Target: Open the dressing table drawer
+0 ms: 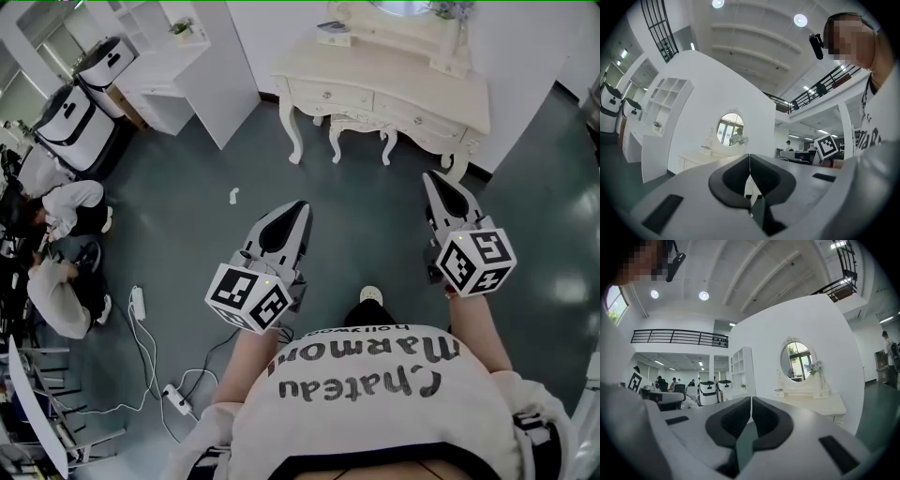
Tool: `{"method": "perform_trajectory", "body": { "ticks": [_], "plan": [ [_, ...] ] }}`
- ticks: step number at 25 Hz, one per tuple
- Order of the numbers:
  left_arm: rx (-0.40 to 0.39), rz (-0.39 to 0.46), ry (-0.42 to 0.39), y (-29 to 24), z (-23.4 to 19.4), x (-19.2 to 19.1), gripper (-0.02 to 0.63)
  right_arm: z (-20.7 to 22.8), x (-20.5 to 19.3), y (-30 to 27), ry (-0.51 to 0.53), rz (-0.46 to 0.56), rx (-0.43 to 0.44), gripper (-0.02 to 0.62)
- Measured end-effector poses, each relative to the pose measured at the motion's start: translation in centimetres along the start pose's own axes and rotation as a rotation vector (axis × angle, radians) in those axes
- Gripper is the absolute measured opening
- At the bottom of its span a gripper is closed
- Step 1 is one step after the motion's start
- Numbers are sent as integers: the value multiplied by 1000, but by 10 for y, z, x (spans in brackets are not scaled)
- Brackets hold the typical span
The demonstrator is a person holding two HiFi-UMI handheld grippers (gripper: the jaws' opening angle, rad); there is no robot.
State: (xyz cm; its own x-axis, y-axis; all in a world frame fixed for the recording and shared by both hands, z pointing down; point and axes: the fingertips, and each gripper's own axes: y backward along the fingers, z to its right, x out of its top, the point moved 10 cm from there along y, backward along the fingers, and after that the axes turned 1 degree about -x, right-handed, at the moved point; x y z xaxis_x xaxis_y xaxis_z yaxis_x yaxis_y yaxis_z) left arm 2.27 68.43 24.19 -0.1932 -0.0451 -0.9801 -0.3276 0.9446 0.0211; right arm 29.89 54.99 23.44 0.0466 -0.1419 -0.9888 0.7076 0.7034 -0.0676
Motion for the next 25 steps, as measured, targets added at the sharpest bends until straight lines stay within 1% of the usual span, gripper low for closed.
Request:
{"method": "perform_trajectory", "body": {
  "ticks": [7,13,18,22,25],
  "plan": [
    [32,18,-33,-74,-29,18,23,51,23,-72,3,24,36,28],
    [70,43,-36,-130,-49,27,23,94,42,-123,8,47,69,28],
    [99,93,-34,-172,-60,35,23,127,55,-154,17,67,92,28],
    [116,112,-18,-200,-67,31,23,152,57,-173,18,73,109,28],
    [119,93,7,-218,-70,20,23,169,50,-183,6,54,107,28]
  ]
}}
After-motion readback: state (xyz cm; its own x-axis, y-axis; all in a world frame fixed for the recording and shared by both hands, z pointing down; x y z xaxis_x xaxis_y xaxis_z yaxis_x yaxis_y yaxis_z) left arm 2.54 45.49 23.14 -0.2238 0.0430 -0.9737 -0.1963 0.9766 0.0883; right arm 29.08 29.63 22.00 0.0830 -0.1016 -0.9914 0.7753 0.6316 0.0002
